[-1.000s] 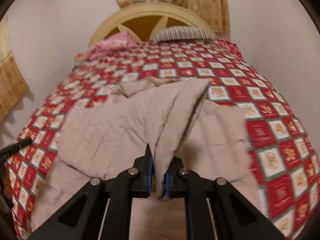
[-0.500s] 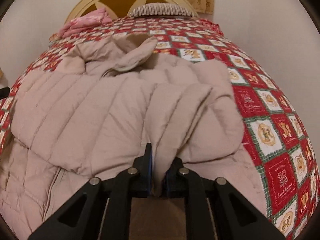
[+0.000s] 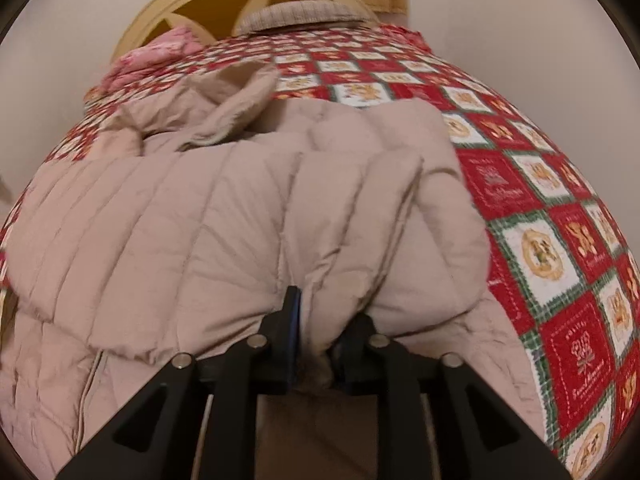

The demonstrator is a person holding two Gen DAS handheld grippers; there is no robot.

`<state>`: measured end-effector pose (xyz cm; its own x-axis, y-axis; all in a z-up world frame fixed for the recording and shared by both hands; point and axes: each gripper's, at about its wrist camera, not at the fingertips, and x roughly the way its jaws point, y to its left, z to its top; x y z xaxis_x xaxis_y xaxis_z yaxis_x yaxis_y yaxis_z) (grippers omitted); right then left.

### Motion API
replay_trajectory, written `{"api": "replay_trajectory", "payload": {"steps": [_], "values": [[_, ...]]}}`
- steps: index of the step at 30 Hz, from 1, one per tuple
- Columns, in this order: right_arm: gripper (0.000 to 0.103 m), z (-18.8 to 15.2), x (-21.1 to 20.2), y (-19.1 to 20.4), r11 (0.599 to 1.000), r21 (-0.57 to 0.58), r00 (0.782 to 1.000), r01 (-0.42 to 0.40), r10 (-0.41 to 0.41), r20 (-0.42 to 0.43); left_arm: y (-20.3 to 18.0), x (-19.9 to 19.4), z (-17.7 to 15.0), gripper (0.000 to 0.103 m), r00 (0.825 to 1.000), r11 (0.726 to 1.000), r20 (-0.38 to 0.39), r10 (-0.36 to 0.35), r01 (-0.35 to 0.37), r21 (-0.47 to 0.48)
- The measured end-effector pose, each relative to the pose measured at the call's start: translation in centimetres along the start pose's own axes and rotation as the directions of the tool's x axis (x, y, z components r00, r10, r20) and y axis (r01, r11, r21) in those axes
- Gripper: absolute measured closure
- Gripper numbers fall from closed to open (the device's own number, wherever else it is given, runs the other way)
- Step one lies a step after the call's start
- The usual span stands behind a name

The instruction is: Fold large clothes

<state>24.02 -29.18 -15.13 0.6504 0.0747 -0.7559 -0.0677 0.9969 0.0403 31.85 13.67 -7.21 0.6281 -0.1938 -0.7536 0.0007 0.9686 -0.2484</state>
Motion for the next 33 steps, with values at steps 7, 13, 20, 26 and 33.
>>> {"api": "replay_trajectory", "payload": {"steps": [7,13,20,26,33], "values": [[0.039,0.3,-4.1,2.5,0.993,-0.096,0.993,0.074,-0.065,0.097,-5.7,1.6,2.7,0.092,1.000,0.998,0.028,-0.008,0.006,0.069],[0.051,3.3,-8.9,0.7,0.996,-0.032,0.958,0.078,-0.066,0.278,-6.4,5.6,4.2,0.092,0.997,0.995,0.017,0.072,-0.073,0.073],[0.073,4.8,0.3,2.9,0.995,-0.049,0.994,-0.083,0.086,0.066,-3.4,9.3,2.4,0.092,0.993,0.993,-0.025,0.112,-0.113,-0.020],[0.076,2.5,3.3,1.6,0.995,-0.037,0.996,-0.094,0.094,0.000,-4.1,9.9,-0.7,0.092,0.993,0.991,0.042,0.115,-0.117,0.061],[0.071,3.4,2.7,1.8,0.995,-0.055,0.994,-0.083,0.079,-0.071,-4.4,7.9,1.1,0.092,1.000,0.994,-0.007,0.026,-0.025,0.103]]}}
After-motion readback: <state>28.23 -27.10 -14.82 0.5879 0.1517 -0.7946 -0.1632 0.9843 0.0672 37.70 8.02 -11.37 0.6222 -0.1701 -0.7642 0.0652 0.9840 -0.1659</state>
